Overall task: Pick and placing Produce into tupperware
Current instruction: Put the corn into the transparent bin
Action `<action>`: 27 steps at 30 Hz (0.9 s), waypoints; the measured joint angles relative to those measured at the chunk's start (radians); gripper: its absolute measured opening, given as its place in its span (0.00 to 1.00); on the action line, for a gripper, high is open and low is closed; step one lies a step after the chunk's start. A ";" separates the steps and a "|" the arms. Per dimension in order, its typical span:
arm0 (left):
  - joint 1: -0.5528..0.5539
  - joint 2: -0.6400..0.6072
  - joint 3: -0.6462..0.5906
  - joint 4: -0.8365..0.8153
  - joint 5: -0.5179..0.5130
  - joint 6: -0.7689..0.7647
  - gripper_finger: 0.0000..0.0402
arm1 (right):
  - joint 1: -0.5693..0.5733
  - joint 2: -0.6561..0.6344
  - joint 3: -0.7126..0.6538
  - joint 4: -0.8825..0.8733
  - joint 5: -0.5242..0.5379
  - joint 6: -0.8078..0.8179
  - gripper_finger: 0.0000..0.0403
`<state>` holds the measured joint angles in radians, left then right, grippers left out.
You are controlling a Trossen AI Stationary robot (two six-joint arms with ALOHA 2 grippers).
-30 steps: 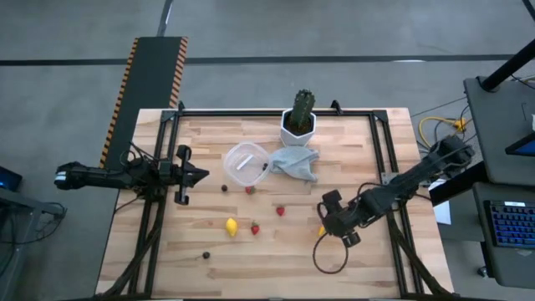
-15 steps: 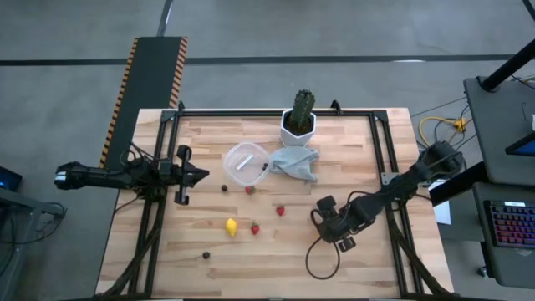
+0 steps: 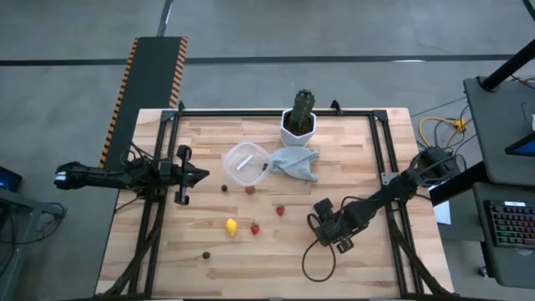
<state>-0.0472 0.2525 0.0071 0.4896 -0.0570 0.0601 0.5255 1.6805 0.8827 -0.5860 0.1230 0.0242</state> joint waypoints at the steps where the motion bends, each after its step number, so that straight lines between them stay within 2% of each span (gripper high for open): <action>1: 0.000 0.000 0.000 0.000 0.000 0.000 0.00 | 0.000 0.001 0.001 0.000 0.000 0.000 0.44; 11: 0.000 0.000 0.000 0.000 0.000 0.000 0.00 | -0.002 -0.003 -0.002 0.011 0.001 -0.033 0.39; 27: 0.000 0.000 0.000 0.000 0.000 -0.001 0.00 | -0.014 0.003 -0.003 0.031 0.001 0.028 0.19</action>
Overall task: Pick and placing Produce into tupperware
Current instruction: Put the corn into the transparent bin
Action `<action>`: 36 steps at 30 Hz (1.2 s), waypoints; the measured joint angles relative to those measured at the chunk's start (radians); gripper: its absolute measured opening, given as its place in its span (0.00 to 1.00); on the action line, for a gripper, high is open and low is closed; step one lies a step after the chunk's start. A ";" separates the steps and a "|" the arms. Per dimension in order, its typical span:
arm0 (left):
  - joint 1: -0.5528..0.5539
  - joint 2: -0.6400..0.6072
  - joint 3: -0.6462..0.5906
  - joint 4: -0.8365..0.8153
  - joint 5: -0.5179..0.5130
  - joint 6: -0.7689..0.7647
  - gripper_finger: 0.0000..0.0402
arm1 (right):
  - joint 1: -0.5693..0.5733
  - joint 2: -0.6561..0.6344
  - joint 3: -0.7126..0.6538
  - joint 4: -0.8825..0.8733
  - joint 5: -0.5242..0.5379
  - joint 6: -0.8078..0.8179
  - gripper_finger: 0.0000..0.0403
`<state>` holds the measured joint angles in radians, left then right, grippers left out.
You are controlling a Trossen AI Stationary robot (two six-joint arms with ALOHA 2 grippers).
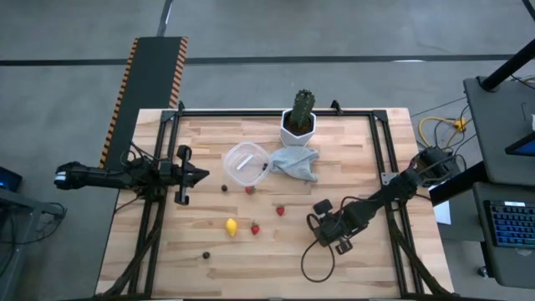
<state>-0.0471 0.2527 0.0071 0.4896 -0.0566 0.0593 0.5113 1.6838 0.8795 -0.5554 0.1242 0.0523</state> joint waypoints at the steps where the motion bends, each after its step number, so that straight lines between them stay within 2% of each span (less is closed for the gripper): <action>1: 0.000 0.000 0.000 0.000 0.000 0.000 0.00 | -0.001 0.000 0.000 0.002 0.003 0.000 0.18; 11: 0.000 0.000 0.000 0.000 0.000 0.000 0.00 | -0.003 0.001 0.000 0.002 0.019 0.001 0.05; 27: 0.000 0.000 0.000 0.000 0.000 0.000 0.00 | -0.039 -0.009 0.017 0.022 0.069 0.000 0.04; 36: 0.000 0.000 0.000 0.000 0.000 0.000 0.00 | -0.074 -0.011 0.077 0.022 0.170 -0.009 0.04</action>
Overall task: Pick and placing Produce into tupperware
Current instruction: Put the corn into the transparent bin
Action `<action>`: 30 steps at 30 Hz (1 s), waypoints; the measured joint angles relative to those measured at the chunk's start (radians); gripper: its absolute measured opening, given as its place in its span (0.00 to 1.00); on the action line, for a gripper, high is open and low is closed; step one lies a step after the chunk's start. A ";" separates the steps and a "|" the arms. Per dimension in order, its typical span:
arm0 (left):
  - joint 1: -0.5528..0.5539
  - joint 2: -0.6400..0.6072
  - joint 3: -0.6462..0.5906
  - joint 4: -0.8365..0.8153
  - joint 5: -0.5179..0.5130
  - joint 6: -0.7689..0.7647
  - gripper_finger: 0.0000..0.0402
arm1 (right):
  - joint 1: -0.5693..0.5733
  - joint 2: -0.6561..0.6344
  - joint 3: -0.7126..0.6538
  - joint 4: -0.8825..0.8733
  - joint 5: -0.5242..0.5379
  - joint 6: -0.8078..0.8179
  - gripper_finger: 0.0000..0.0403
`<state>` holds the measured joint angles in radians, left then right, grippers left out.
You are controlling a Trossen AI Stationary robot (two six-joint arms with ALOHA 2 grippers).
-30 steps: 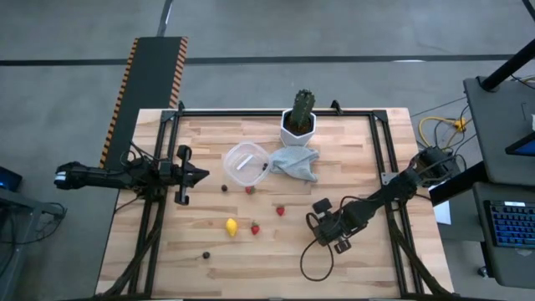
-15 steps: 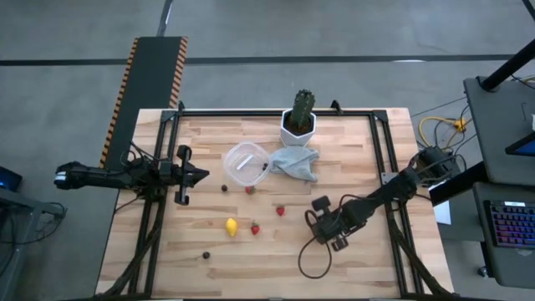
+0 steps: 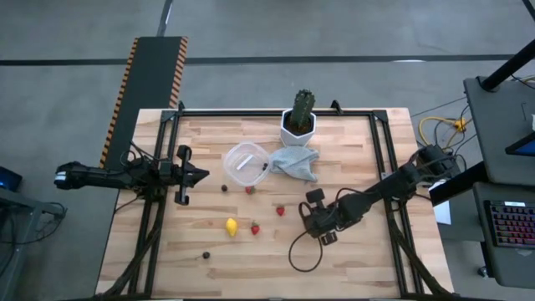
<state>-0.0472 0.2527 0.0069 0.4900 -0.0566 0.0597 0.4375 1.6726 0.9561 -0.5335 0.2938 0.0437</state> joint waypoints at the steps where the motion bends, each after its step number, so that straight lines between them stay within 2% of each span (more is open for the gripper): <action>1: 0.000 0.000 0.000 0.000 0.000 0.000 0.00 | -0.006 0.000 0.010 0.000 0.007 0.000 0.04; 11: 0.000 0.000 0.000 0.005 0.000 0.000 0.00 | -0.049 0.000 0.127 0.025 0.101 -0.078 0.04; 18: 0.000 0.000 0.000 0.005 0.000 0.000 0.00 | -0.102 -0.001 0.202 0.117 0.102 -0.190 0.04; 30: 0.000 0.000 0.000 0.008 0.000 0.000 0.00 | -0.237 -0.001 0.207 0.347 0.082 -0.360 0.04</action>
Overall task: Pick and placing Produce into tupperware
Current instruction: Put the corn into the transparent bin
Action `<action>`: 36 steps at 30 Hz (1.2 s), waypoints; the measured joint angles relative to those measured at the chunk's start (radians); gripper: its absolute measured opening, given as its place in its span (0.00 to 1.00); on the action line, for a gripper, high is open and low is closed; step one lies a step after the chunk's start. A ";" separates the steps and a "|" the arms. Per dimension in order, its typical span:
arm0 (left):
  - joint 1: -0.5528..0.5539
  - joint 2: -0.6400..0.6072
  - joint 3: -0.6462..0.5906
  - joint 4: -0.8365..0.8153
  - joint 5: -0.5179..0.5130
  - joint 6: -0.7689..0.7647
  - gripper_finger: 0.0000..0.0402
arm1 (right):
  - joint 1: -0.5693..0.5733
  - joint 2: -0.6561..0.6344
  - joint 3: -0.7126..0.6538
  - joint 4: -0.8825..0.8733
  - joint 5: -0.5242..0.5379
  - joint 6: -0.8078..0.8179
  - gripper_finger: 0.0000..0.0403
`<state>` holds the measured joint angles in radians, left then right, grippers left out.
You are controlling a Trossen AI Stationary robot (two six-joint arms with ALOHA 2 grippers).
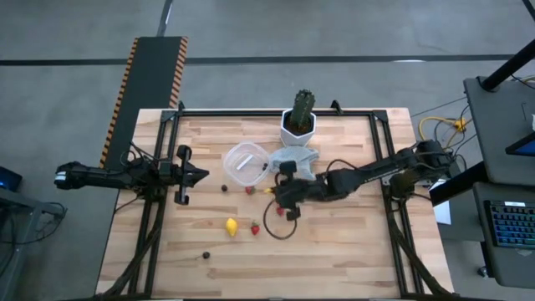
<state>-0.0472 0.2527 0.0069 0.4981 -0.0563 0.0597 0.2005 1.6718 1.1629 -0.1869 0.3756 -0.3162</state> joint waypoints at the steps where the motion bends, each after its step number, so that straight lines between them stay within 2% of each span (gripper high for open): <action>1: 0.000 0.000 0.000 0.000 0.000 0.000 0.00 | -0.017 0.000 0.000 0.015 -0.023 -0.011 0.04; 15: 0.000 0.000 0.000 0.002 0.000 0.000 0.00 | -0.262 0.000 -0.002 0.205 -0.333 -0.039 0.04; 25: 0.000 0.000 0.000 0.000 0.000 0.000 0.00 | -0.327 0.126 0.087 0.258 -0.361 -0.078 0.04; 36: 0.000 0.001 0.000 -0.002 0.000 0.000 0.00 | -0.401 0.339 0.294 0.100 -0.408 -0.077 0.04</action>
<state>-0.0473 0.2539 0.0071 0.4965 -0.0563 0.0597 -0.2007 2.0105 1.4573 -0.0869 -0.0324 -0.3931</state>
